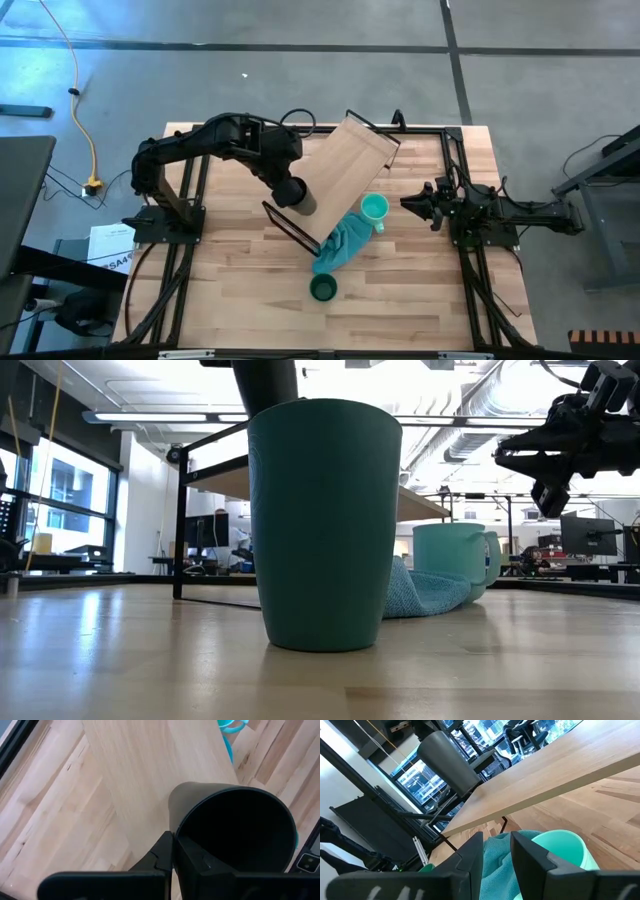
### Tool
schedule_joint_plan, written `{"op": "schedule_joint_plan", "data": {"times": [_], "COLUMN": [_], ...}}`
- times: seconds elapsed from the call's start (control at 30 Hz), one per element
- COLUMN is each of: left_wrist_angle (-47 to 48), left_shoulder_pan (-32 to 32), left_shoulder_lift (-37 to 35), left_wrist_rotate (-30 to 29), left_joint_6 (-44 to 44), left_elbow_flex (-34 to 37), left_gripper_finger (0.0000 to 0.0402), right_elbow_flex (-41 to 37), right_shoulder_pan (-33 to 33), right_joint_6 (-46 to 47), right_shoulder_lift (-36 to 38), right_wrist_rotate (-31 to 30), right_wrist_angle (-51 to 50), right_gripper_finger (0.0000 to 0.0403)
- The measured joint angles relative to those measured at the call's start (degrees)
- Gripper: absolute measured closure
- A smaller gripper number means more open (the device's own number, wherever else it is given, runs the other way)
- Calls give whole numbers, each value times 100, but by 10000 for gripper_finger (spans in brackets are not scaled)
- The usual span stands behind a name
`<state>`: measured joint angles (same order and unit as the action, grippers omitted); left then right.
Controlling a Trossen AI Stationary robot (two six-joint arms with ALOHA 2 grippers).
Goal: Stack small to large cups/mugs on shelf
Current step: Put the black cup on the shelf
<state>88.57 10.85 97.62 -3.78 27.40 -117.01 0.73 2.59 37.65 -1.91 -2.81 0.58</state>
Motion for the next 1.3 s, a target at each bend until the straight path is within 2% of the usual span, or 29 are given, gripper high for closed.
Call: {"op": "schedule_joint_plan", "data": {"times": [0.87,1.3], "left_wrist_angle": [103,-25], "left_shoulder_pan": [0,0], "left_shoulder_lift": [168,168], "left_wrist_rotate": [-34,-32], "left_joint_6": [-18,-26], "left_elbow_flex": [-2,-2], "left_gripper_finger": [400,366], "right_elbow_flex": [0,0], "right_shoulder_pan": [0,2], "right_joint_6": [136,136], "right_shoulder_lift": [0,0], "right_wrist_rotate": [118,120], "right_wrist_angle": [-13,-13], "right_gripper_finger": [313,313]}}
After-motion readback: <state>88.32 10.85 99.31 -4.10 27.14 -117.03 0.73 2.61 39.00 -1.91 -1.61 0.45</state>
